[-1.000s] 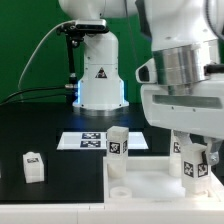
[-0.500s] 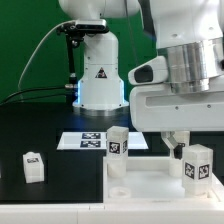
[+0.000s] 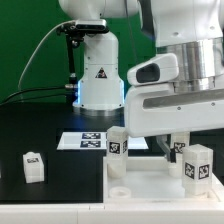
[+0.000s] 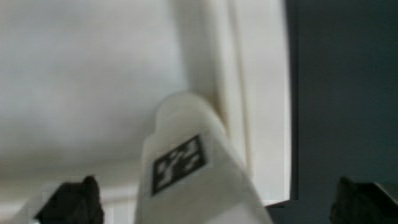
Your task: Assemble square table
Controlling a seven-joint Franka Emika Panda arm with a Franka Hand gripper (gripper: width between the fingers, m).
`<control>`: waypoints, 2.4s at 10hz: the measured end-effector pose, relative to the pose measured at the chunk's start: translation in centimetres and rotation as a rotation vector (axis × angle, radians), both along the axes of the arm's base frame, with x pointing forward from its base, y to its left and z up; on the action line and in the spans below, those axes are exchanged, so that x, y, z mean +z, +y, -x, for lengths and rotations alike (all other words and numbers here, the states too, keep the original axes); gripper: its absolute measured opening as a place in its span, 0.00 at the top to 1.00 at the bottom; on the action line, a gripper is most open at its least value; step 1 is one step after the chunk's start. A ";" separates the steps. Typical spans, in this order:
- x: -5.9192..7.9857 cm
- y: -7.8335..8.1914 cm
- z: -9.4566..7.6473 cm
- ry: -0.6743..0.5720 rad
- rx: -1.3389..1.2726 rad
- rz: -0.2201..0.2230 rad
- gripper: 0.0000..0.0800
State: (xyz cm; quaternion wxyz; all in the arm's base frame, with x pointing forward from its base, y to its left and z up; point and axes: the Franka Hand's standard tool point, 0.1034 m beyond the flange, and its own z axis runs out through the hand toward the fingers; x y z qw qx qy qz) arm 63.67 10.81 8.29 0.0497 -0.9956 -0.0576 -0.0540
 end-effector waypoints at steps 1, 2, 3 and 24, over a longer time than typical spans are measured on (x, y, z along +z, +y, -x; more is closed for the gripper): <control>-0.3 0.3 0.1 -0.006 0.105 0.022 0.19; -0.3 0.1 0.1 -0.006 0.094 0.021 0.19; -0.3 0.1 0.1 -0.003 0.069 0.019 0.21; -0.5 -0.2 -0.1 0.010 -0.246 -0.027 0.19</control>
Offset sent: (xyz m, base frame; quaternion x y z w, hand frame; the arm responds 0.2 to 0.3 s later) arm 0.0000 0.0000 0.0000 0.0000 0.0000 0.0000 1.0000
